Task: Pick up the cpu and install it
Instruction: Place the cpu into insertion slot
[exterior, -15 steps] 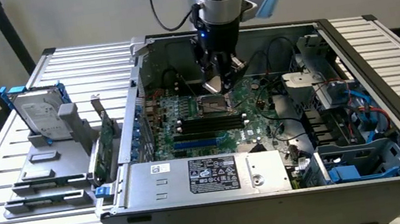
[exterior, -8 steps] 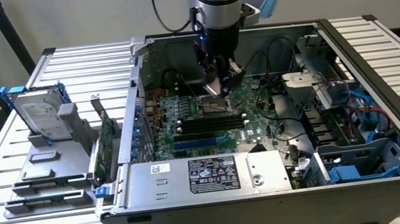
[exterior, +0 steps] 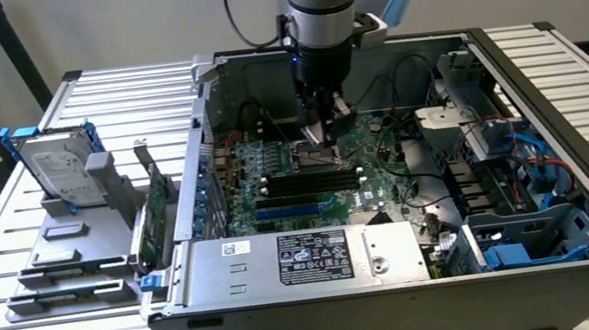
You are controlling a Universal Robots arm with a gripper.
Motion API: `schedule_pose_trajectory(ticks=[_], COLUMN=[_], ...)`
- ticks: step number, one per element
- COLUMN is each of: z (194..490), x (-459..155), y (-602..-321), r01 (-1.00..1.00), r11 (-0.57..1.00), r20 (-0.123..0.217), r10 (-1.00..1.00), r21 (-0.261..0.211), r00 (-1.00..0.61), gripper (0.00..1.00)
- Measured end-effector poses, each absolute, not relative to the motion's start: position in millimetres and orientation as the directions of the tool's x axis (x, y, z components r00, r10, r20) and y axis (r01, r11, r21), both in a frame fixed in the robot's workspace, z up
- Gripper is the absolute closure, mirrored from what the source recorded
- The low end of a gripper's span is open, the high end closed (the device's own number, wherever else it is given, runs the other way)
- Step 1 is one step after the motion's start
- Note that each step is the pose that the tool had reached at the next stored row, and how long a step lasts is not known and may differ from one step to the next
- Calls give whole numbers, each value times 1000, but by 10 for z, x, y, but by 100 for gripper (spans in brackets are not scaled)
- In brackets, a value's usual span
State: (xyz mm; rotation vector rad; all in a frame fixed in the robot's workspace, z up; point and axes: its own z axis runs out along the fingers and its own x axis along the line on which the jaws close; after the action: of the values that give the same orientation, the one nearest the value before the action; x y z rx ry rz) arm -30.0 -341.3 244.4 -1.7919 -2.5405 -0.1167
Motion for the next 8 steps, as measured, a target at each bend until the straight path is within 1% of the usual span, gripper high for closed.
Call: schedule_pose_trajectory(ticks=[8], z=[2412], x=[-300], y=[-3413], r01=[975], r11=[221], r20=[75], r10=[972], r21=[20], r00=[-222], gripper=[45])
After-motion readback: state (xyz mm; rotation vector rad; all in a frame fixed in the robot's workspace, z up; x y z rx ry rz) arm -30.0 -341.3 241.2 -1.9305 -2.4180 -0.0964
